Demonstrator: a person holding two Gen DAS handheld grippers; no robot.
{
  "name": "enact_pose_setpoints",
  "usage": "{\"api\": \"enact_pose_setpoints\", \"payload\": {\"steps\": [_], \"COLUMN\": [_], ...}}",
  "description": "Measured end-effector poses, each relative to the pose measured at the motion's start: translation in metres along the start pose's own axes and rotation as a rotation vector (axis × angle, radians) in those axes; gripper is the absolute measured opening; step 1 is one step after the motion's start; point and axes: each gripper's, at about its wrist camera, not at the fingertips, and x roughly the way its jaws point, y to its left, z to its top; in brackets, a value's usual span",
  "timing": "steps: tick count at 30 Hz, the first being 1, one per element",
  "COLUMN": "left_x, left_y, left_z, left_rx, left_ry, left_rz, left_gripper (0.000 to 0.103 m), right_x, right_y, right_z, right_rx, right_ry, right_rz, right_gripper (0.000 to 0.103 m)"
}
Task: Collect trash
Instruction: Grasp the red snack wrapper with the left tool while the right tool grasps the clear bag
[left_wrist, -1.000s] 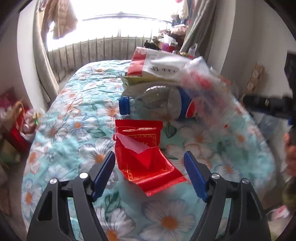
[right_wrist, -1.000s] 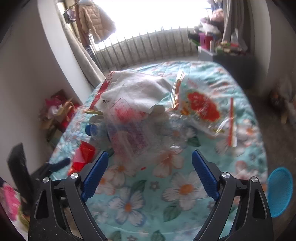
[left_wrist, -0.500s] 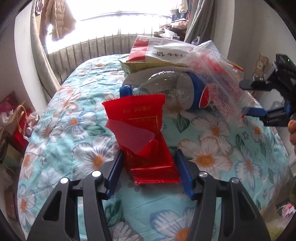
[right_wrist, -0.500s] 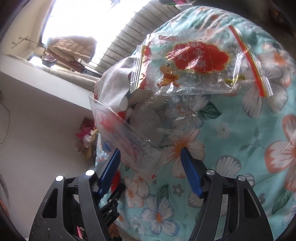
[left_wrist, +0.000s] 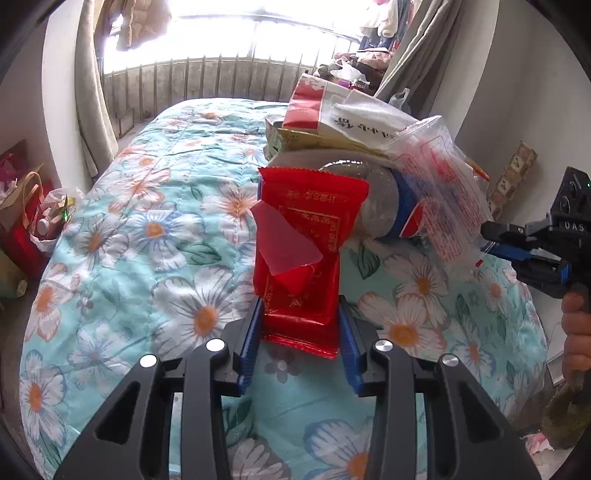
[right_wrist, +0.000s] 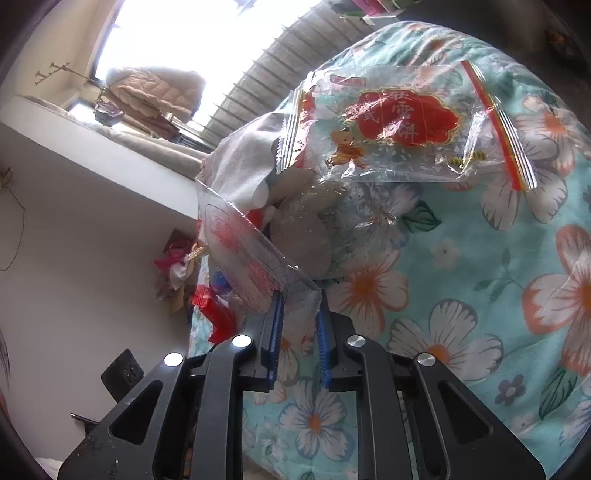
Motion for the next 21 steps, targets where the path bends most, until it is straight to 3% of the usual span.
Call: {"api": "enact_pose_setpoints", "payload": {"steps": [5, 17, 18, 21], "left_x": [-0.007, -0.037, -0.039, -0.045], "left_y": [0.003, -0.002, -0.003, -0.006], "left_z": [0.004, 0.005, 0.005, 0.004], "left_rx": [-0.018, -0.011, -0.009, -0.002], "left_ry": [-0.020, -0.084, -0.087, -0.096], "left_rz": [-0.011, -0.008, -0.008, -0.003], "left_gripper": [0.037, 0.037, 0.037, 0.037], "right_x": [-0.010, -0.030, -0.033, -0.036], "right_y": [0.004, 0.029, 0.031, 0.037], "right_z": [-0.004, -0.010, -0.011, -0.013], "right_rx": [-0.032, -0.151, -0.172, -0.207], "right_ry": [-0.006, -0.043, -0.030, -0.036], "right_rz": [0.032, 0.090, 0.049, 0.054], "right_gripper": [0.005, 0.001, 0.001, 0.001]}}
